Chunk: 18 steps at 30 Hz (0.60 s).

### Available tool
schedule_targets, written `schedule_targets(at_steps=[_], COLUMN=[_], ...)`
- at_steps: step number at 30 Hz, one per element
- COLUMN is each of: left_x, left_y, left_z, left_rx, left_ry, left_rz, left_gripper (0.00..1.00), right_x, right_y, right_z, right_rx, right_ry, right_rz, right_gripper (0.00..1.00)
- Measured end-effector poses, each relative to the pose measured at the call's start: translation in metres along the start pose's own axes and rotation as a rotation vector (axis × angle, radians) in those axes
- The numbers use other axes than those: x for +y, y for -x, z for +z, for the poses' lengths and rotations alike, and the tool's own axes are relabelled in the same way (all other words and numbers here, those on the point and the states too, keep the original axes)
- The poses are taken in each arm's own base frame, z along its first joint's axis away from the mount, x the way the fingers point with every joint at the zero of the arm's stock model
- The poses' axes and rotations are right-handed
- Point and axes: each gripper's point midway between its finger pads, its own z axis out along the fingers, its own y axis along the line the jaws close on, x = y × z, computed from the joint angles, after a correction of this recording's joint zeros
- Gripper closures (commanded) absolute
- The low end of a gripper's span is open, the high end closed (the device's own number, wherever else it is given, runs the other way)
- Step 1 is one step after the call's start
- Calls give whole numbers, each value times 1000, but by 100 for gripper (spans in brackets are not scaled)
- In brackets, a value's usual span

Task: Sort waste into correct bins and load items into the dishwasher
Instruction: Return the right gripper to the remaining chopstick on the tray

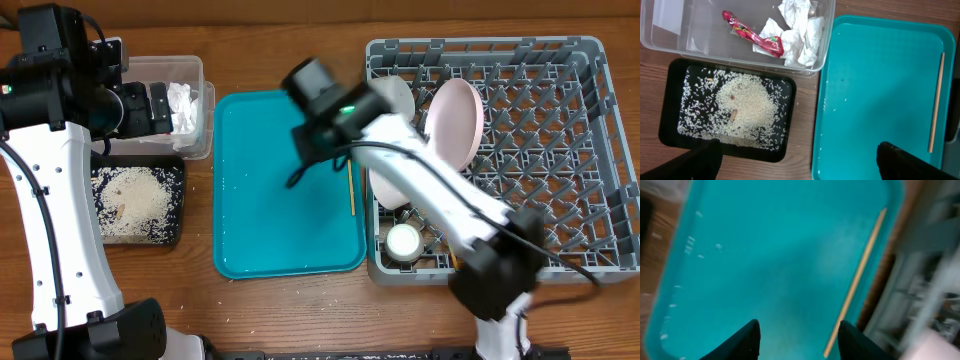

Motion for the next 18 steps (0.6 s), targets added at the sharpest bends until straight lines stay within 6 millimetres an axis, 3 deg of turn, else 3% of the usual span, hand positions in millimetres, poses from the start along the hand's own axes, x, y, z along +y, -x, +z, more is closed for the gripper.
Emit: schedule_targets(at_steps=[5, 7, 18], left_x=[0, 0, 0], left_y=[0, 0, 0], left_z=[0, 0, 0], left_rx=[0, 0, 0], left_ry=[0, 0, 0], left_rz=[0, 0, 0], left_gripper=[0, 0, 0], right_x=[-14, -21, -38], right_y=[-21, -26, -34], right_z=[72, 86, 115], right_rx=[132, 158, 193], right_ry=[-103, -132, -211], right_rz=[20, 25, 36], right_gripper=[49, 49, 49])
